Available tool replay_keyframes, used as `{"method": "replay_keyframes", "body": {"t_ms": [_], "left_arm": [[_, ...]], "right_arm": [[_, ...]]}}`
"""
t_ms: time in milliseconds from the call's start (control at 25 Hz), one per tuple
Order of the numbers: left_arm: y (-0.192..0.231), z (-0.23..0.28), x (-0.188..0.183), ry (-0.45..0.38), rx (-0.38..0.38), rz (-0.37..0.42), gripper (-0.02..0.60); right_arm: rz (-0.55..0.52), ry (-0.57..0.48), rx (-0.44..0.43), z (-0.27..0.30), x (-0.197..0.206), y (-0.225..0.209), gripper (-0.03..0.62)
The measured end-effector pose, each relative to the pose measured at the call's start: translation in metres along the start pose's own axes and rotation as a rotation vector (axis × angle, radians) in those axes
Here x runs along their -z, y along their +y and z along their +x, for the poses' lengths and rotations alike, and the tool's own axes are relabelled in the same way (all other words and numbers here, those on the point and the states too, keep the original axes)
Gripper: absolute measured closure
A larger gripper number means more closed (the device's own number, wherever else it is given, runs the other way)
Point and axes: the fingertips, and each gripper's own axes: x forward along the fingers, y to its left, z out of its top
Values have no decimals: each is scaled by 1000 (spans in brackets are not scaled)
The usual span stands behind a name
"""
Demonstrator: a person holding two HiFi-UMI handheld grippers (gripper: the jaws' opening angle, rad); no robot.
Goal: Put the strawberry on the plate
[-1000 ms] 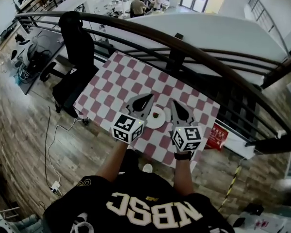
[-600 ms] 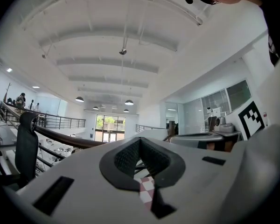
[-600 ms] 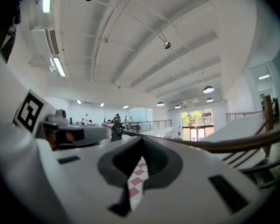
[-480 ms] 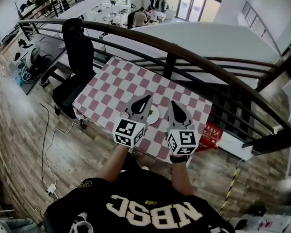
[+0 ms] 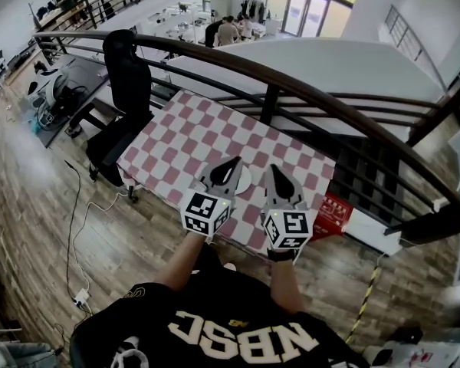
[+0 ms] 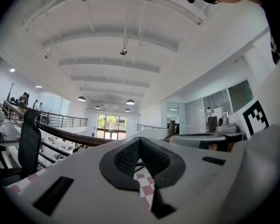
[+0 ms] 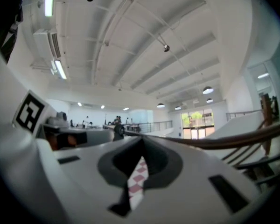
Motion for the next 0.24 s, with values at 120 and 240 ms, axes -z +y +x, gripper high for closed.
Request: {"method": "replay_keyframes", "body": {"t_ms": [120,240], "left_arm": [[-1,6,6,11,7,-3,566],[-1,15,12,26,13,-6,566]], "right_arm": [[6,7,11,1,5,-7,576],[6,12,17,5,9,-15,576]]}}
